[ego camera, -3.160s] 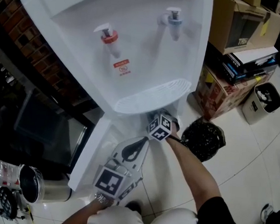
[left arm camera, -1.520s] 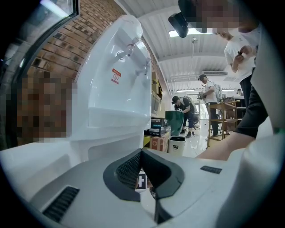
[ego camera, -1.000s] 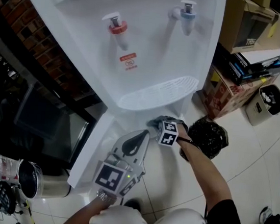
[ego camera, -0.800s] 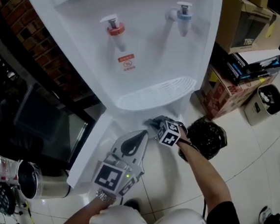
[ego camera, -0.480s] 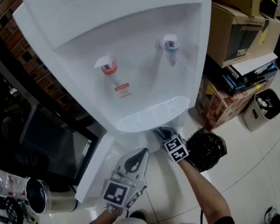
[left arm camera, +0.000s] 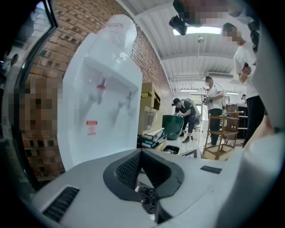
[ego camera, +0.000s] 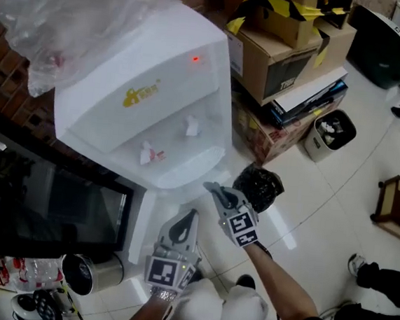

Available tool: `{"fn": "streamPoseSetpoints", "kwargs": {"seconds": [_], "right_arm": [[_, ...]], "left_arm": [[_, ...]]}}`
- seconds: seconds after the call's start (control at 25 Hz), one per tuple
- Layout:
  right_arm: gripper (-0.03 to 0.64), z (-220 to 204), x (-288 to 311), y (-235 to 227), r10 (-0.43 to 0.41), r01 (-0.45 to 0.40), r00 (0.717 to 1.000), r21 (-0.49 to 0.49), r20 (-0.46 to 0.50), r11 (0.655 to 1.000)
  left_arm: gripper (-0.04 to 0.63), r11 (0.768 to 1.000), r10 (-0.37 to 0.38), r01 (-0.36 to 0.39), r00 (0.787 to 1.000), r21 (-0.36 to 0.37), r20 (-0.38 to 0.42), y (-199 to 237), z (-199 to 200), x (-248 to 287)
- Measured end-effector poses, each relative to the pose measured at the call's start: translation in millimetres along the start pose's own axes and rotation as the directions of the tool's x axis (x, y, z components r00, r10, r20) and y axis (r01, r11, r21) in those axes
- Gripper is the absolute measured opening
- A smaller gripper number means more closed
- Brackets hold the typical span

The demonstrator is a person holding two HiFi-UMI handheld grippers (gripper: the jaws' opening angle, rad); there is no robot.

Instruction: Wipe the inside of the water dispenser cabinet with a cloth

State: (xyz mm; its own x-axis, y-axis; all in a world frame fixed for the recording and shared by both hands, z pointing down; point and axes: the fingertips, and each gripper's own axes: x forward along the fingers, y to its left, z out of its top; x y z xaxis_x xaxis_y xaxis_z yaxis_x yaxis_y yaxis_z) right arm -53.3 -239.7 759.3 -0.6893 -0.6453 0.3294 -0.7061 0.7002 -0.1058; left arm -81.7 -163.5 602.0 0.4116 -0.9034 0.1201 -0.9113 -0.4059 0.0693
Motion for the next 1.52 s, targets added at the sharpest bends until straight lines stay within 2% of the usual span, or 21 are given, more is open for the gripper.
{"fn": "streamPoseSetpoints", "kwargs": {"seconds": [0.12,0.24,0.4,0.52,0.68,0.84,1.0,1.12,1.24,1.52], "right_arm": [[0.034,100.0,-70.1,8.3,-0.052,0.051,0.998,0.023,0.032,0.998],[0.034,209.8,-142.1,17.2,-0.106,0.101,0.991,0.063,0.077,0.993],[0.034,336.2,-227.7,45.4,-0.142,0.134,0.984,0.077,0.103,0.988],[0.035,409.7,-270.9,64.1,-0.146,0.135,0.983,0.102,0.109,0.986],[0.035,479.3,-309.6,74.9,-0.149,0.137,0.980,0.104,0.129,0.985],[0.035,519.8,-337.3,74.0,-0.147,0.135,0.977,0.084,0.156,0.987],[0.035,542.6,-360.2,74.5,-0.142,0.126,0.972,0.094,0.185,0.988],[0.035,547.0,-376.4,79.7,-0.148,0.130,0.970,0.102,0.192,0.986],[0.035,542.9,-389.8,92.2,-0.154,0.134,0.971,0.118,0.180,0.984],[0.035,551.3,-419.6,151.8,-0.167,0.151,0.963,0.090,0.210,0.984]], "left_arm": [[0.002,1.000,-0.002,0.002,1.000,0.016,0.006,-20.6,89.5,-20.8],[0.002,0.999,-0.005,0.003,0.999,0.042,0.041,-33.5,196.8,-46.5],[0.002,1.000,0.008,-0.009,0.999,0.025,0.049,-47.5,324.3,-87.9],[0.002,0.999,0.031,-0.031,0.999,0.008,0.035,-57.3,396.7,-108.5],[0.002,0.999,0.040,-0.040,0.997,-0.002,0.063,-71.6,472.3,-118.9],[0.002,0.999,0.024,-0.026,0.995,0.022,0.099,-94.4,516.7,-124.2],[0.002,0.999,0.030,-0.033,0.993,0.028,0.112,-112.2,540.6,-136.4],[0.002,0.999,0.028,-0.032,0.994,0.034,0.101,-122.5,547.5,-147.7],[0.002,0.999,0.039,-0.042,0.989,0.015,0.146,-123.6,554.9,-159.4],[0.002,1.000,-0.004,0.004,0.991,0.002,0.133,-131.3,548.6,-215.0]]}}
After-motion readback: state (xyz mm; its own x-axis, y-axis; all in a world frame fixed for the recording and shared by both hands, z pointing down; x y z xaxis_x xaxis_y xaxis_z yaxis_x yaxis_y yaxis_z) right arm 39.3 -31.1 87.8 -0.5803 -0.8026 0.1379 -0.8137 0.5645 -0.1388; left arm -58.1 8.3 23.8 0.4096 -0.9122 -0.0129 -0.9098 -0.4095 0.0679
